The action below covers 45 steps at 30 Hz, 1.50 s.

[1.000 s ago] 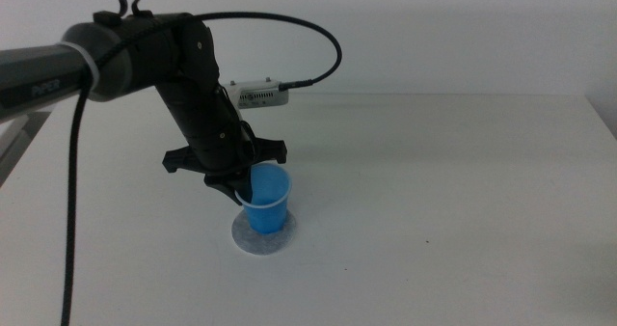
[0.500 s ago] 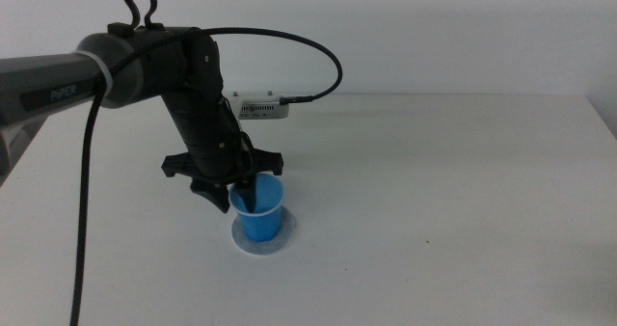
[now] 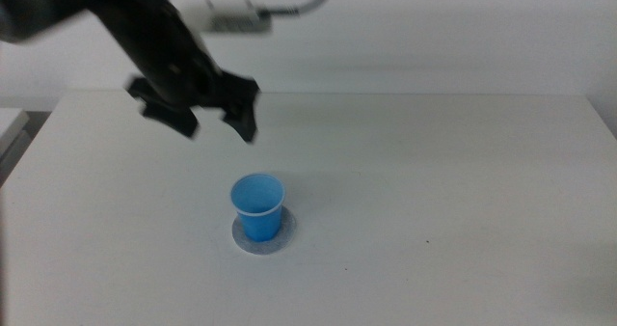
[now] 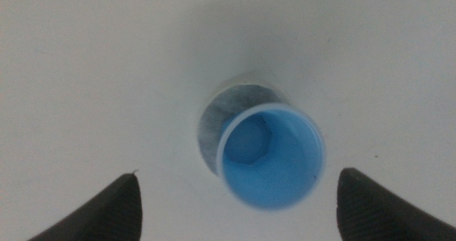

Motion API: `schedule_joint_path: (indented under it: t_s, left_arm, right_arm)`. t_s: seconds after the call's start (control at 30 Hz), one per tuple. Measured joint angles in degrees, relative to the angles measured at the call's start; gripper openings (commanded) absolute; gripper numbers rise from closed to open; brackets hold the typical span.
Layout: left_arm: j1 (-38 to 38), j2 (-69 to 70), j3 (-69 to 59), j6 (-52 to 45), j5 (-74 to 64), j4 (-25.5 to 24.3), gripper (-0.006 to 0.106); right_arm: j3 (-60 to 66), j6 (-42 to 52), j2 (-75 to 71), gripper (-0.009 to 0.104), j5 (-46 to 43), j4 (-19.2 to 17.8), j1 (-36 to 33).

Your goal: Place an empty cup on a cup mat.

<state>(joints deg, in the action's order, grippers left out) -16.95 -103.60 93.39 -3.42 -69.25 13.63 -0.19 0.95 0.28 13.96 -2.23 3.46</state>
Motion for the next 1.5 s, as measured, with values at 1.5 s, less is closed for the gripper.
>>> schedule_joint_path:
  t_s: [1.5]
  left_arm:
    - [10.7,103.3,-88.9,7.9,59.1,-15.0,0.094]
  right_arm:
    - [0.0,0.0,0.0,0.093,0.0,0.0,0.0]
